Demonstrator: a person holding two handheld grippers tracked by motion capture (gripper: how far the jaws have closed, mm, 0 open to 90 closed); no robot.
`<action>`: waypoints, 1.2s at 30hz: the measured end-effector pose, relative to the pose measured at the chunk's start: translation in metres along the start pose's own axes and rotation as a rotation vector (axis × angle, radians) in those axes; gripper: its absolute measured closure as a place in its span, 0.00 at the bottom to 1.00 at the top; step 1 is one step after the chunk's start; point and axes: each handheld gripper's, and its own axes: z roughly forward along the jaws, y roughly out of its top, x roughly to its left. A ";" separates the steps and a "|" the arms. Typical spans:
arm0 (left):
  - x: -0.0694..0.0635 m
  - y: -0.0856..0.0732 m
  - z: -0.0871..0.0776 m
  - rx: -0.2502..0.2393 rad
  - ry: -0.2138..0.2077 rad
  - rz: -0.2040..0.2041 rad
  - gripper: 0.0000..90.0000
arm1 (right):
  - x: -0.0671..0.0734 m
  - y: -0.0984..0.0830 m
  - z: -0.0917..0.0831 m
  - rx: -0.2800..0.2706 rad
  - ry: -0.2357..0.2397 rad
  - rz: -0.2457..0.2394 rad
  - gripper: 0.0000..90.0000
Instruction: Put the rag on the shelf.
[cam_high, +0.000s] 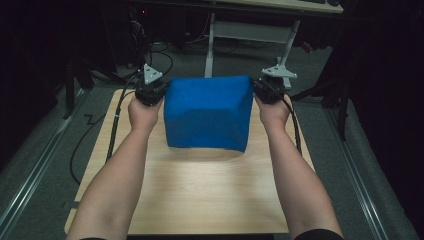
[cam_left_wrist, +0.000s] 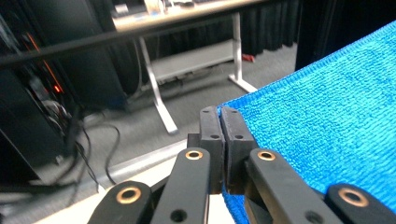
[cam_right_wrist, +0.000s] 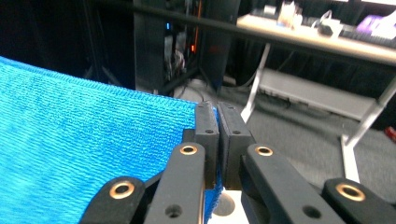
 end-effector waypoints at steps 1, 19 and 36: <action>-0.001 -0.005 0.003 0.020 -0.012 0.001 0.99 | 0.000 -0.005 0.003 0.012 0.005 0.009 0.99; -0.010 -0.072 0.007 0.125 -0.121 -0.074 0.99 | 0.008 -0.077 0.016 0.127 0.060 0.067 0.98; -0.023 -0.110 0.006 0.141 -0.207 -0.129 0.99 | 0.024 -0.114 0.014 0.153 0.101 0.079 0.98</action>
